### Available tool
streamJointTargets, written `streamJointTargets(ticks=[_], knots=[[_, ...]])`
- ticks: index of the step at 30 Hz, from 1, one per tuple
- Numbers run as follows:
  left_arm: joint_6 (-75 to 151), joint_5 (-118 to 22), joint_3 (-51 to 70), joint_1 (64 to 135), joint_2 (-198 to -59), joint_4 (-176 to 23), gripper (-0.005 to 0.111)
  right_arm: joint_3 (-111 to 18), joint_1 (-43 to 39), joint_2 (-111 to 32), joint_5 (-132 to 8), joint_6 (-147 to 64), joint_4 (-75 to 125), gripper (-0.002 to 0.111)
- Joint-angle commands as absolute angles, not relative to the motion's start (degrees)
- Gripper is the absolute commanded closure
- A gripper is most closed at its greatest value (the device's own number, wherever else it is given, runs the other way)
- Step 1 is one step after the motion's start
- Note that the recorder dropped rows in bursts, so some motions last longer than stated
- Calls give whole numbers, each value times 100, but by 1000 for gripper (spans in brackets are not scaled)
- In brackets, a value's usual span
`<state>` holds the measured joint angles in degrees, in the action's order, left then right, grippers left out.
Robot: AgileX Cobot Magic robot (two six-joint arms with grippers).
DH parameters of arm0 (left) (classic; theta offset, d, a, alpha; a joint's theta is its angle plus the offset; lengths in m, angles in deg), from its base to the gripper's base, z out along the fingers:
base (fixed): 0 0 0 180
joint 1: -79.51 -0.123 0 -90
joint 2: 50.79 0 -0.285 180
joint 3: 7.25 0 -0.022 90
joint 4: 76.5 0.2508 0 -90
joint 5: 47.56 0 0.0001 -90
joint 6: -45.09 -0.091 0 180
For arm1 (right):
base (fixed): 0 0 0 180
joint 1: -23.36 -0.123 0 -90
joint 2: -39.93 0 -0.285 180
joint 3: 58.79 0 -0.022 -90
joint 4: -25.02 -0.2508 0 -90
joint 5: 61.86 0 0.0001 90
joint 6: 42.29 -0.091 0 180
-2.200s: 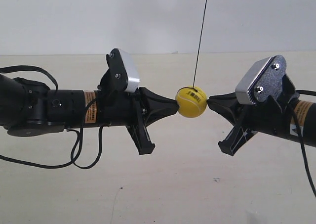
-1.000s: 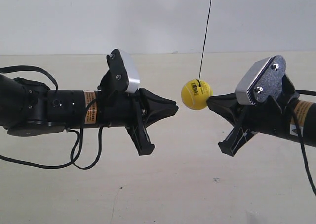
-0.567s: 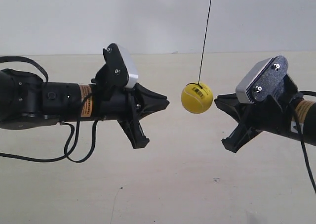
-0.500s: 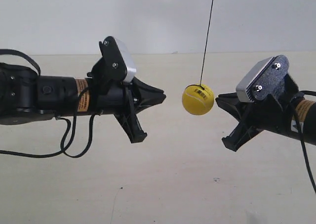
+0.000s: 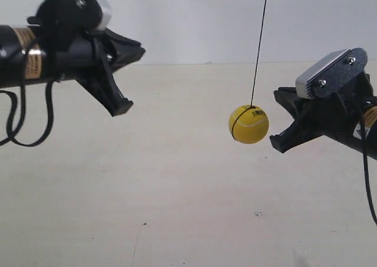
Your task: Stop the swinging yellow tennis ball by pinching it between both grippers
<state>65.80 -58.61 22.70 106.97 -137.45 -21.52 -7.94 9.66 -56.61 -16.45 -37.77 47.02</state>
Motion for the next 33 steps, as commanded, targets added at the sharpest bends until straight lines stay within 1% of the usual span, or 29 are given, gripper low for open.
streamJointTargets(ticks=[1, 7, 10, 19, 26, 33], knots=[[6592, -5248, 2254, 10738, -12981, -2315, 102, -819, 971, -5018, -1701, -3728, 4606, 108], [6735, -4551, 2277, 10738, -11913, -2596, 102, -819, 971, -3388, -2831, -3716, 4030, 108], [6985, -4558, 2468, 10738, -11324, -2677, 102, -819, 971, -2654, -3450, -3934, 4020, 108], [7728, -4605, 3624, 10738, -9088, -2677, 102, -819, 951, -753, -4928, -4678, 4020, 108], [8227, -4605, 4433, 10738, -7254, -2677, 102, -179, 951, 586, -5053, -4958, 4020, 108], [8414, -4821, 4962, 10738, -6141, -2677, 102, 719, 951, 1526, -4752, -5287, 4031, 108]])
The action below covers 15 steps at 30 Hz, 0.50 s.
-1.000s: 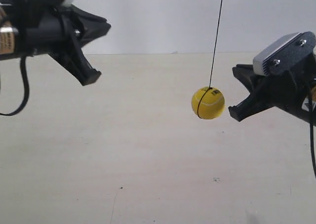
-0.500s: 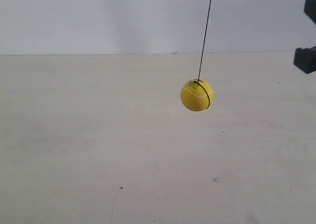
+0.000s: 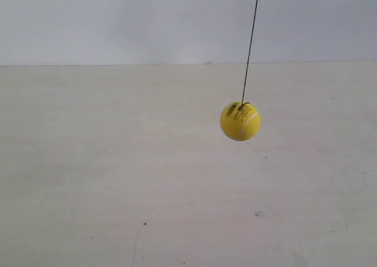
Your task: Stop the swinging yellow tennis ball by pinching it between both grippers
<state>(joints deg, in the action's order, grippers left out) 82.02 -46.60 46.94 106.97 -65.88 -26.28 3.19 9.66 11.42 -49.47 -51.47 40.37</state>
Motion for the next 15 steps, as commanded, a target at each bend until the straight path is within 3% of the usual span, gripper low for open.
streamJointTargets(ticks=[1, 15], knots=[[8483, -4811, 5025, 10738, -6054, -2677, 102, 822, 951, 1592, -4743, -5297, 4031, 108], [8988, -4756, 5844, 10738, -5858, -2677, 102, 1485, 951, 1657, -4699, -6025, 4031, 108]])
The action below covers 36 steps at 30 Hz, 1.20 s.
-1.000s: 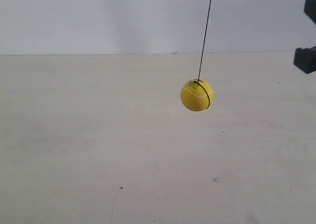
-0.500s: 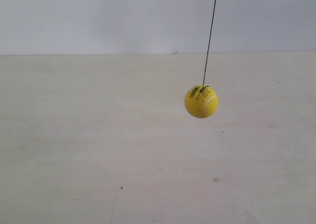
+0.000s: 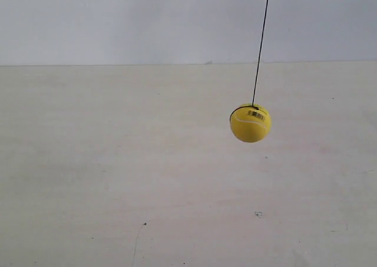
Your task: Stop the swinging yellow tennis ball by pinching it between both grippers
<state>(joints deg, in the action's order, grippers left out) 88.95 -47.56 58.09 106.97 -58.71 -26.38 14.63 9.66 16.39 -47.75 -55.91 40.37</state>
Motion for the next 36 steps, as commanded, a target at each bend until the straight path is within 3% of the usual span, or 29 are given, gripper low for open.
streamJointTargets(ticks=[1, 23, 30, 36], knots=[[8989, -4756, 5844, 10738, -5858, -2663, 102, 1485, 951, 1657, -4711, -6158, 4031, 108], [8967, -4756, 5844, 10738, -5858, -2660, 102, 1485, 987, 1720, -4689, -6170, 4031, 108], [8967, -4756, 5844, 10738, -5858, -2660, 102, 1501, 2877, 2141, -5921, -6278, 4031, 108], [8967, -4756, 5844, 10738, -5858, -2660, 102, 1616, 3151, 2183, -6412, -5864, 4043, 108]])
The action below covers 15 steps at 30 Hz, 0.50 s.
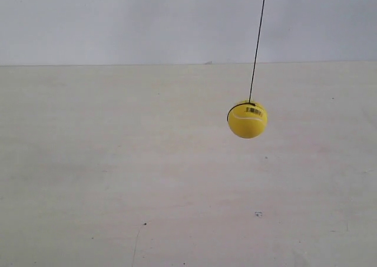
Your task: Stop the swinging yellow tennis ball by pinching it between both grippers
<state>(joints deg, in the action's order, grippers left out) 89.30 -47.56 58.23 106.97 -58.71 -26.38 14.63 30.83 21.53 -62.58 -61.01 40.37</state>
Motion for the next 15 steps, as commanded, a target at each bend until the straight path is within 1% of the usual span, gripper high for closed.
streamJointTargets(ticks=[1, 4, 6, 12, 15], knots=[[8967, -4756, 5844, 10738, -5858, -2660, 102, 1686, 3151, 2183, -6328, -5866, 4043, 108], [8967, -4756, 5844, 10738, -5858, -2660, 102, 1843, 3151, 2183, -5956, -5851, 4043, 108], [8967, -4756, 5844, 10738, -5858, -2660, 102, 1843, 3151, 2183, -6272, -5973, 4043, 108], [8967, -4756, 5844, 10738, -5858, -2660, 102, 1843, 3151, 2183, -6455, -5953, 4043, 108], [8967, -4756, 5844, 10738, -5858, -2660, 102, 1843, 3151, 2183, -6999, -5775, 4043, 108]])
